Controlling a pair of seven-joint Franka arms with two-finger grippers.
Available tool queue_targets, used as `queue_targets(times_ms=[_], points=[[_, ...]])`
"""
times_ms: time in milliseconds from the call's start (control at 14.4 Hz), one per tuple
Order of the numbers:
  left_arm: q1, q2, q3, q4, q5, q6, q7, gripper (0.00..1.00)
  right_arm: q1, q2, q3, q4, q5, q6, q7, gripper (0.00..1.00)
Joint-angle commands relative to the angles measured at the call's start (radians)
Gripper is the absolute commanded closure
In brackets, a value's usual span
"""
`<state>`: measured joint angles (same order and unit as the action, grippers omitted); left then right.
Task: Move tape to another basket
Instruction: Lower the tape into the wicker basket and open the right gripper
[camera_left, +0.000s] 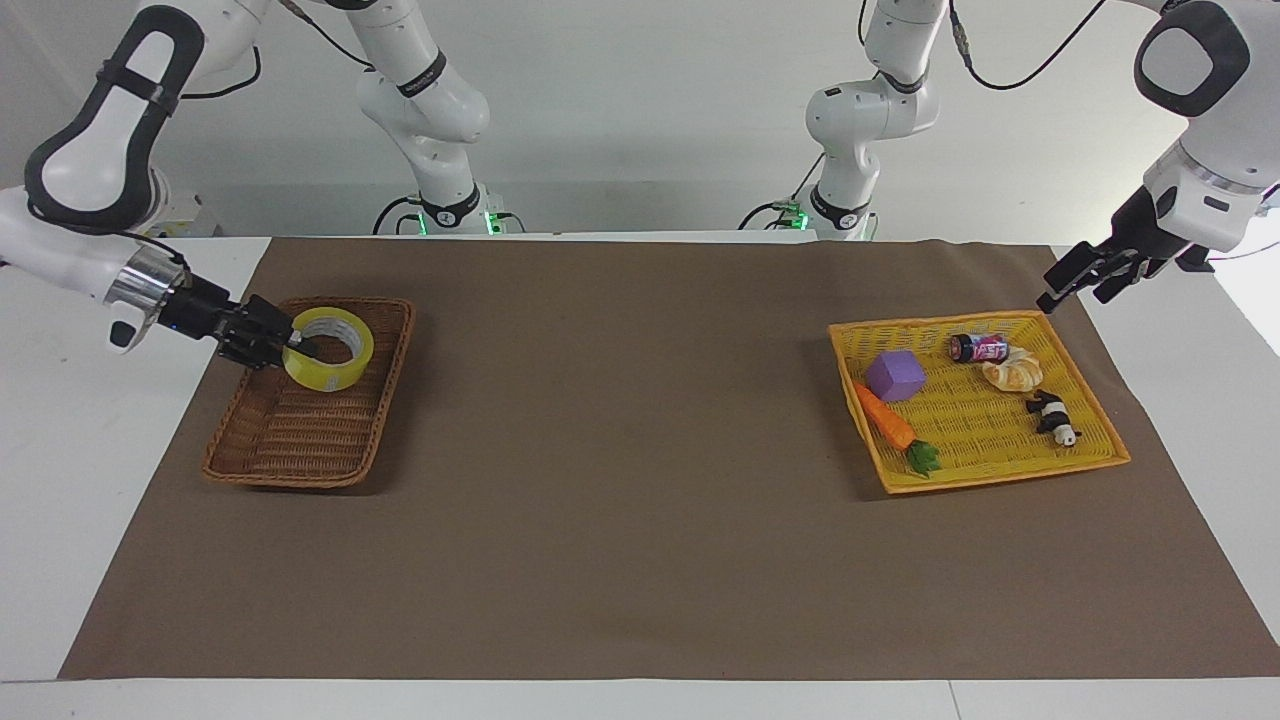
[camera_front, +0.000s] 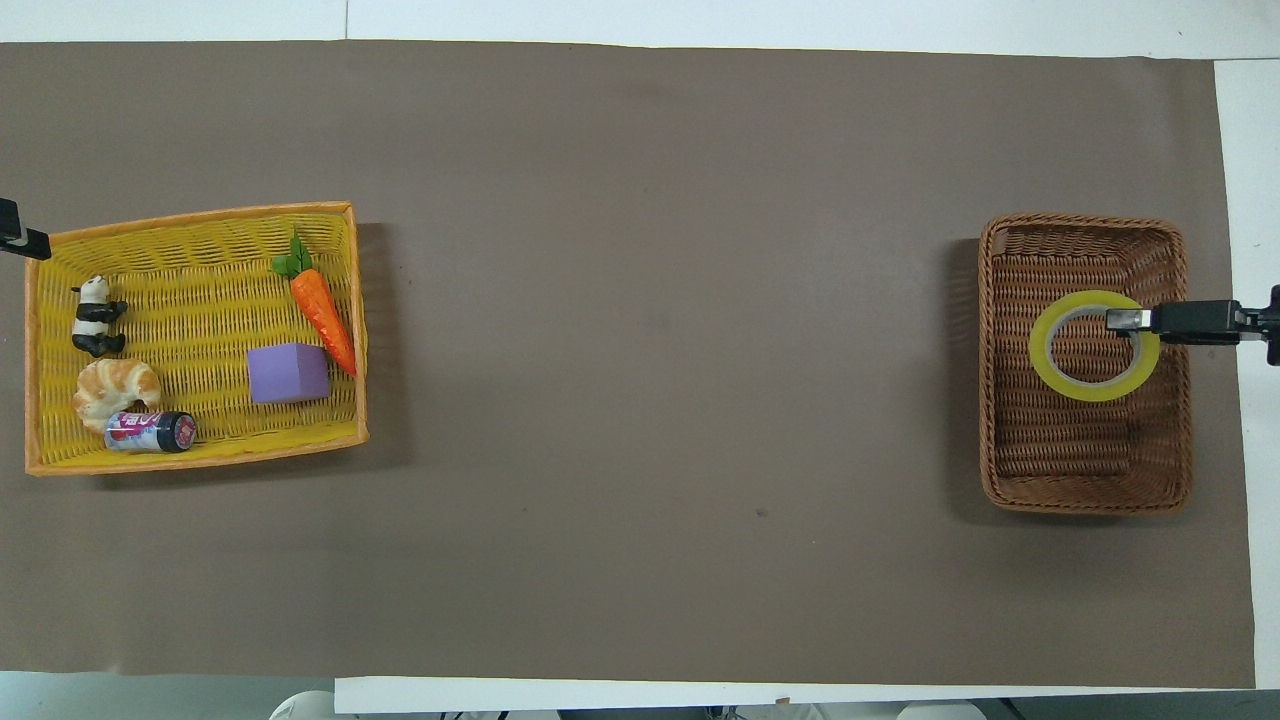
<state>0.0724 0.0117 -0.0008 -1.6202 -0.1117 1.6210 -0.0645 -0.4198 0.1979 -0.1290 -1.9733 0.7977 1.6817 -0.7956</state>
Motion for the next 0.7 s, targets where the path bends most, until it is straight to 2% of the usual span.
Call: queue_targets(times_ms=[0,209,488,627], points=[[-0.014,-0.015,-0.002,-0.003,0.012,-0.003,0.002,0.00,-0.022,0.055,0.014,0.016,-0.018,-0.002,-0.082,1.00],[-0.071,-0.015,-0.005,0.009,0.114,-0.033,-0.006,0.00,-0.020,0.057,0.016,-0.001,-0.058,0.026,-0.089,1.00],[-0.109,0.001,-0.005,0.063,0.122,-0.089,-0.020,0.00,-0.011,0.055,0.016,-0.044,-0.072,0.076,-0.132,1.00],[-0.106,0.001,-0.005,0.063,0.124,-0.087,-0.018,0.00,-0.005,0.055,0.016,-0.044,-0.123,0.099,-0.132,0.93]])
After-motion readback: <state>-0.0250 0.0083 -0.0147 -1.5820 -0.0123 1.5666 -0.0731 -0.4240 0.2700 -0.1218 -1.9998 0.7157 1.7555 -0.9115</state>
